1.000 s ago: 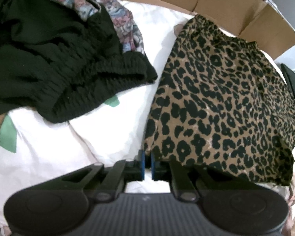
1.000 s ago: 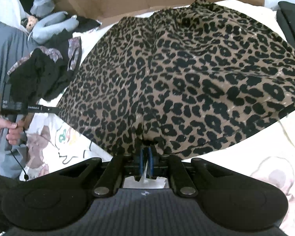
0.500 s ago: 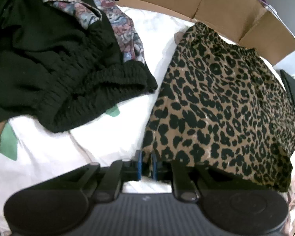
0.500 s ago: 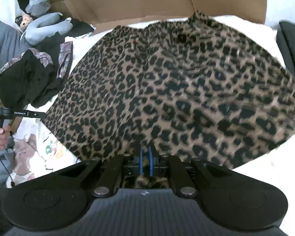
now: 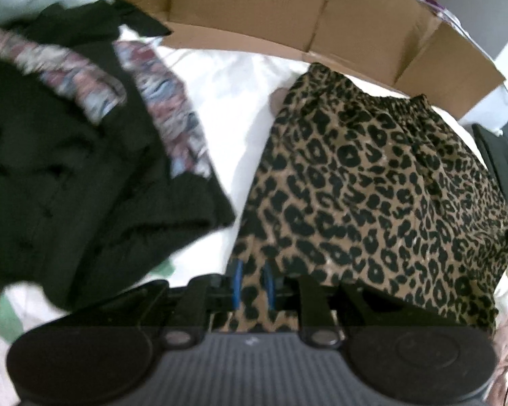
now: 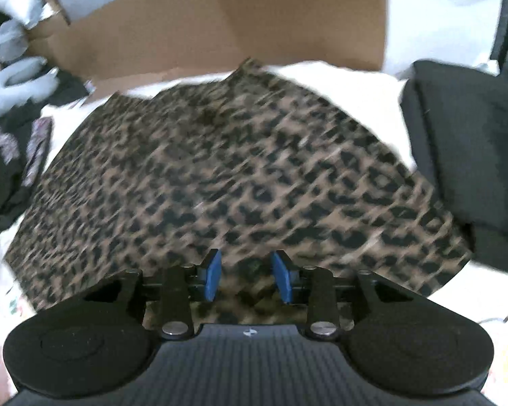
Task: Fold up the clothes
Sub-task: 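Grasp the elastic waistband with the left gripper while the right gripper grasps it too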
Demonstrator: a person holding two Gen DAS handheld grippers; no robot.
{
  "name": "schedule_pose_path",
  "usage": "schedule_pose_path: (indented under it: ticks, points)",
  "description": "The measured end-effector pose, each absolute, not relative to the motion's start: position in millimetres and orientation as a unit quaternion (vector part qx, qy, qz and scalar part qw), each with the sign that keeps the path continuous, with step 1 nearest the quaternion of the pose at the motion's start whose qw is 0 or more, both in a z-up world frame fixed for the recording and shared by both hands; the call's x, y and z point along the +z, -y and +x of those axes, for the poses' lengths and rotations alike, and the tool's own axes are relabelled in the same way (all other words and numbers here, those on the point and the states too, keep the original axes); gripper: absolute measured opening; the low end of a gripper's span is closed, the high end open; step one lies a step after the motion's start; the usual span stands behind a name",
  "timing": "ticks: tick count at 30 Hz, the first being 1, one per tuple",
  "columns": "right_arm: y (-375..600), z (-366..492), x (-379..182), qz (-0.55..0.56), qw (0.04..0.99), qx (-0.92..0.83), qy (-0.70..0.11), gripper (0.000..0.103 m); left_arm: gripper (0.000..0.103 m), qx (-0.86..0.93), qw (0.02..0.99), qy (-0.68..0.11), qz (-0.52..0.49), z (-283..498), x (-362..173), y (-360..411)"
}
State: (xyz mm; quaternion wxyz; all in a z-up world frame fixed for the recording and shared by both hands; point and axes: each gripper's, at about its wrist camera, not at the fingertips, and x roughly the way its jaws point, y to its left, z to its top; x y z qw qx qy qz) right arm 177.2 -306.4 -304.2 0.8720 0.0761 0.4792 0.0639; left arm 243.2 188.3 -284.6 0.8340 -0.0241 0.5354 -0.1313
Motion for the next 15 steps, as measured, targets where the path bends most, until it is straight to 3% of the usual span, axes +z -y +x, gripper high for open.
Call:
schedule_pose_path:
  ticks: [15]
  points:
    - [348.0,262.7,-326.5,0.046,0.892,0.035,-0.449,0.041,0.041,-0.146,0.847,-0.51,0.034,336.6,-288.4,-127.6]
